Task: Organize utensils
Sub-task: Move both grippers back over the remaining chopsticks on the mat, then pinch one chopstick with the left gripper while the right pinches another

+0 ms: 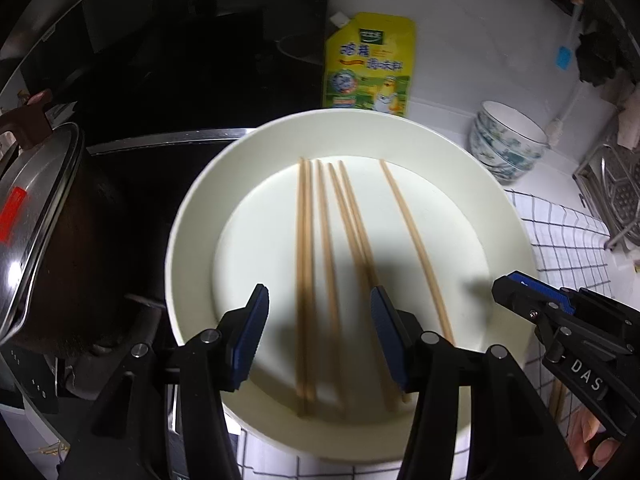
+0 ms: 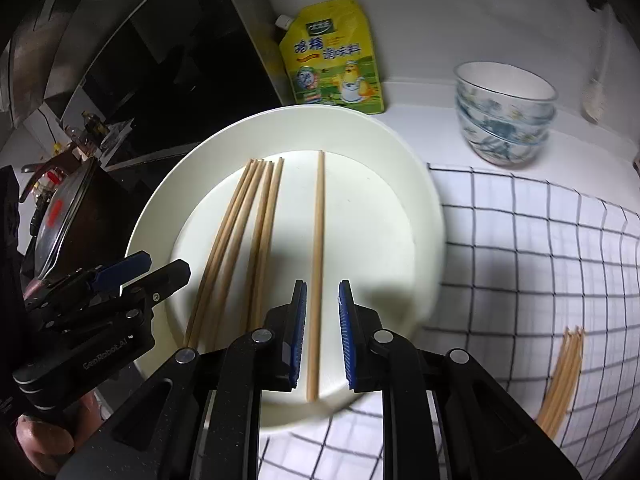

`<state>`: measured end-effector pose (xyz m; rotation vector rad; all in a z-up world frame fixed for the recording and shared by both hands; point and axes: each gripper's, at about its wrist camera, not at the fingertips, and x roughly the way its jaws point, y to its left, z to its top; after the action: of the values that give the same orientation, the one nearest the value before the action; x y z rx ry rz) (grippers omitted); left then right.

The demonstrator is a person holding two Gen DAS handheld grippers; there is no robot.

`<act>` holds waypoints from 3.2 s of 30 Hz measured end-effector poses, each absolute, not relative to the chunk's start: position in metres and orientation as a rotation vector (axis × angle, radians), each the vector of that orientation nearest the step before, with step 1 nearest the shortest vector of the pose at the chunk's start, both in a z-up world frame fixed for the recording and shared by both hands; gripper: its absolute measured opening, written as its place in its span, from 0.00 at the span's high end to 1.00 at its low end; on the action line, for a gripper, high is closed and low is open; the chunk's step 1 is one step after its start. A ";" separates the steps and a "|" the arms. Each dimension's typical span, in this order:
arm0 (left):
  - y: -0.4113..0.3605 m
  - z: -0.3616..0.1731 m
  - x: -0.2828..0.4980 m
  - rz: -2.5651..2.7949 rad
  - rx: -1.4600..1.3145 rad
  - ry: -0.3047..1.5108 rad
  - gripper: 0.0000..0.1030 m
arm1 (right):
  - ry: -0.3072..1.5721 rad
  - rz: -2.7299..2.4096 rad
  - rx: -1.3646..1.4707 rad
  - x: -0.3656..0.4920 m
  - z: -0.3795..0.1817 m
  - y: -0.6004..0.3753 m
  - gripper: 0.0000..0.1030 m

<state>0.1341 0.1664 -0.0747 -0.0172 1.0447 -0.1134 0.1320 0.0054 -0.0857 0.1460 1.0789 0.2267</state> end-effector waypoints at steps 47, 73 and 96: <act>-0.015 -0.066 0.044 -0.353 0.142 1.074 0.30 | 1.091 0.003 0.262 -0.011 -0.087 -0.182 0.72; -0.044 -0.109 0.018 -0.311 0.148 1.136 0.24 | 1.220 0.018 0.165 -0.029 -0.146 -0.182 0.62; -0.055 -0.122 0.036 -0.390 0.218 1.145 0.24 | 1.238 -0.086 0.135 -0.028 -0.154 -0.177 0.61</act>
<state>0.0361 -0.0555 -0.1223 0.2184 1.1449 -0.3897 -0.0277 -0.1768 -0.1543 0.1353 1.2379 -0.0856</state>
